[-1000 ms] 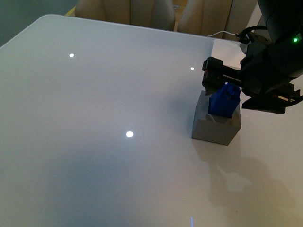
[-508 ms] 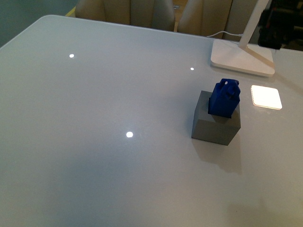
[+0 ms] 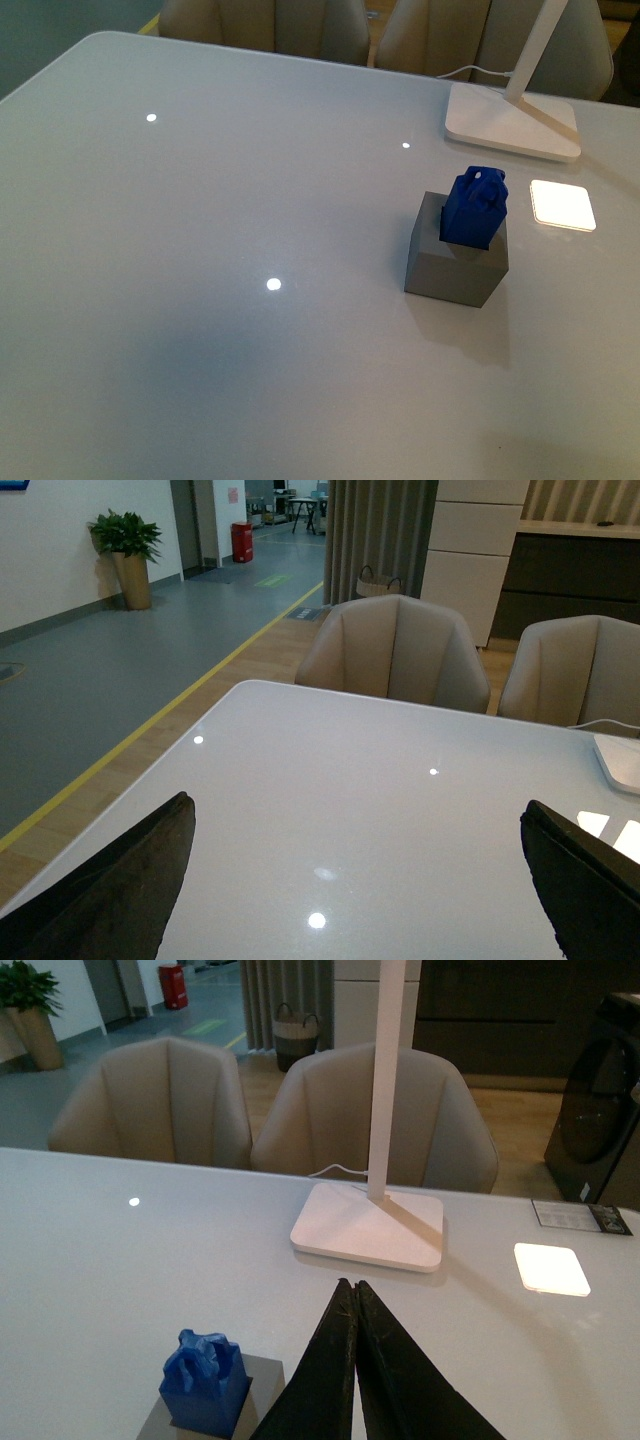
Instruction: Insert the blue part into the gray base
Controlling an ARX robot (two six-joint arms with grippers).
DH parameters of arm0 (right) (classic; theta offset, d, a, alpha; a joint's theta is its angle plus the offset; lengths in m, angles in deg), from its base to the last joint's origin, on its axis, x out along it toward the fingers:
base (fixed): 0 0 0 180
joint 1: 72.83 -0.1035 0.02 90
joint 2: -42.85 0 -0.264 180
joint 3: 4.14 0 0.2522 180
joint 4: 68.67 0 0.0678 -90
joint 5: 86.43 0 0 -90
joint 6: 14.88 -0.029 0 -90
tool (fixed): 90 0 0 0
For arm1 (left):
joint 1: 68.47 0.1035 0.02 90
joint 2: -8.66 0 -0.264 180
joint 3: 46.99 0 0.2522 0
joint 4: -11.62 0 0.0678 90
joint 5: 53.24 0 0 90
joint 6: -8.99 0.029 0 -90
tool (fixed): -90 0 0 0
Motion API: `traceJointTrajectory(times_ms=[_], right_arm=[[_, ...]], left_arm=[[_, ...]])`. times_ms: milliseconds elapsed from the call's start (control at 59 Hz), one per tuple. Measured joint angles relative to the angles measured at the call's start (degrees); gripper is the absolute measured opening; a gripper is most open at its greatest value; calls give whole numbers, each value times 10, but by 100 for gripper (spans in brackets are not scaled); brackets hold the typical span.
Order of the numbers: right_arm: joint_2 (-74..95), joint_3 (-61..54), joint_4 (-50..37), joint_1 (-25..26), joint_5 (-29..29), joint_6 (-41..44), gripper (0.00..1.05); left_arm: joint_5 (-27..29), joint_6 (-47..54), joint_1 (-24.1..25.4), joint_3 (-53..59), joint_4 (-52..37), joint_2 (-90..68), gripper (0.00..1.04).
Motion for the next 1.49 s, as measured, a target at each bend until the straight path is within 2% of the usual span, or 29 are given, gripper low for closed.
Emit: traceJointTrajectory(times_ms=[102, 169, 254, 1085, 1492], right_arm=[[-48, -21, 28, 8, -9, 0, 2], [-81, -32, 50, 34, -45, 0, 2], [-124, -43, 81, 49, -46, 0, 2], [-485, -70, 396, 50, -49, 0, 2], [-572, -70, 482, 50, -49, 0, 2]], left_arm=[[0, 0, 0, 0, 0, 0, 97], [0, 0, 0, 0, 0, 0, 97], [0, 0, 0, 0, 0, 0, 97], [0, 0, 0, 0, 0, 0, 97], [0, 0, 0, 0, 0, 0, 97]])
